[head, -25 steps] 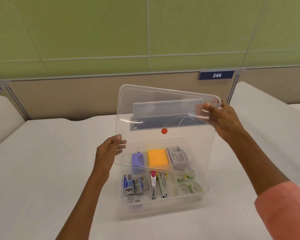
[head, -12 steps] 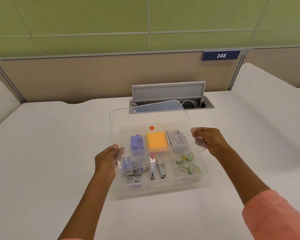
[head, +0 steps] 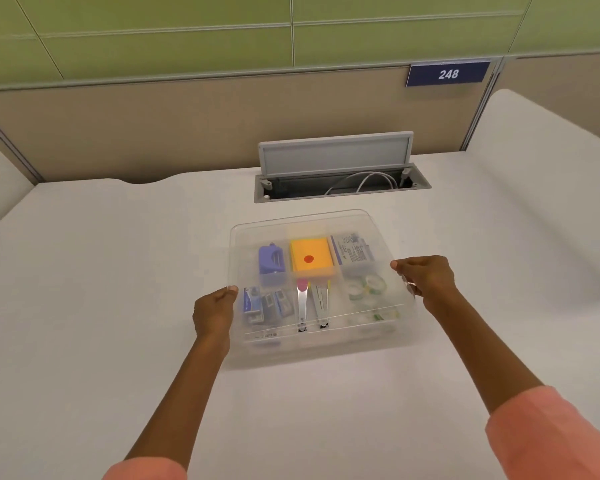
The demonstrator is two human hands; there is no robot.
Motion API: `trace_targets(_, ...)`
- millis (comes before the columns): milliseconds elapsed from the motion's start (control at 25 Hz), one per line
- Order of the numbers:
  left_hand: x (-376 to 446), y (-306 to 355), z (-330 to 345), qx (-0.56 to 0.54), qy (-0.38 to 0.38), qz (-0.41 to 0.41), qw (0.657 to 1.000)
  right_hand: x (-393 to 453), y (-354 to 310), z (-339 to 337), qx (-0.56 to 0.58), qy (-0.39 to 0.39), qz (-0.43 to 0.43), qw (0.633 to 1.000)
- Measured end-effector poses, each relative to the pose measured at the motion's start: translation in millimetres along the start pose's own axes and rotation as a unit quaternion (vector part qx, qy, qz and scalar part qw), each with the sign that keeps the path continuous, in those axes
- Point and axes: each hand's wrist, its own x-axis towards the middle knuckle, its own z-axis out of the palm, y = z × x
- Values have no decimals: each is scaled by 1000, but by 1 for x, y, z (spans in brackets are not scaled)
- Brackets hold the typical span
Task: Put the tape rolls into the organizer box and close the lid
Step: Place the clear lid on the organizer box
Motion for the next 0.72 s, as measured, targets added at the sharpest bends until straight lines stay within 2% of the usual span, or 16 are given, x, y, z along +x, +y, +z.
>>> trace_targets(320, 5, -4, -7, -23, -47, -13, 999, -6, 1, -10, 18, 15, 14, 1000)
trace_targets(560, 2, -5, -14, -64, -80, -11, 995, -9, 7, -12, 35, -5, 29, 999)
trace_targets(720, -2, -14, -26, -109, -111, -49, 987, -14, 11, -21, 43, -41, 42, 997)
